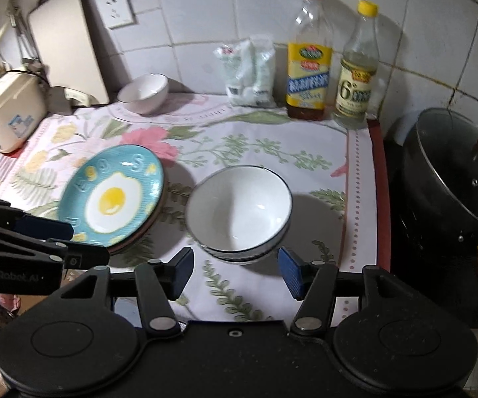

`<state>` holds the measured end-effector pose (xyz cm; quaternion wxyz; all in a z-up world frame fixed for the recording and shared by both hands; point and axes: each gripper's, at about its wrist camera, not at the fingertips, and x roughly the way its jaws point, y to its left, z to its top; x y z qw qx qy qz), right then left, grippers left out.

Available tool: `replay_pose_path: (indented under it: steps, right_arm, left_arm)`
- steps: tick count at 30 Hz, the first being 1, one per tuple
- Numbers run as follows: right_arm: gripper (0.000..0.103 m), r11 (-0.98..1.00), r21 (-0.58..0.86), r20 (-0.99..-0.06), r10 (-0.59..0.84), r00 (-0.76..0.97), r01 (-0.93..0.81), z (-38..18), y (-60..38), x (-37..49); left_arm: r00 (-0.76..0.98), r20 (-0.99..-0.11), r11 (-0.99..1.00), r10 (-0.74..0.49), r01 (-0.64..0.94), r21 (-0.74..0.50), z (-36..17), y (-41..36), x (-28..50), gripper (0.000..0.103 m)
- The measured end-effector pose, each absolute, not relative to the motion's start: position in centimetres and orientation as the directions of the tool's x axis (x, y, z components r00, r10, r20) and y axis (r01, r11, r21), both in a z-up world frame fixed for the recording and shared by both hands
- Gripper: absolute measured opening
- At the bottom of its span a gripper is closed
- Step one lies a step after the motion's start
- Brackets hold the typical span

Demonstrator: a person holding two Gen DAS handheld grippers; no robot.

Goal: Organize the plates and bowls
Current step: 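Move both grippers to the white bowl by the wall tiles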

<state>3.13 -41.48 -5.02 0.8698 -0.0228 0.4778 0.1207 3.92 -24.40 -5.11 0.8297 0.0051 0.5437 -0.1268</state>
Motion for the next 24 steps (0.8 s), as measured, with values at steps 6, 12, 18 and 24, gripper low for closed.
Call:
replay_pose_path:
  steps: [6,12,18,24]
  right_arm:
    - [0.064,0.953,0.063,-0.824,0.217,0.524,-0.296,-2.0,-39.0,1.6]
    - [0.064,0.951,0.087,-0.820,0.238,0.521,-0.297,0.7,-36.6,1.7]
    - [0.064,0.935,0.143,-0.809,0.300,0.506,-0.326,2.8,-34.7,3.1]
    - [0.064,0.909,0.166,-0.773,0.361,0.521,-0.384,4.2,-32.2,6.4]
  left_arm:
    - [0.404,-0.893,0.973,-0.197,0.193,-0.127,-2.7,-21.5,2.5,0.056]
    - [0.429,-0.885,0.981,-0.181,0.146,-0.130,-0.9,-18.0,2.0,0.058]
    - [0.450,-0.875,0.984,-0.176,0.109,-0.142,0.7,-14.6,2.8,0.059]
    - [0.497,-0.855,0.989,-0.148,0.071,-0.130,1.9,-11.8,5.3,0.059]
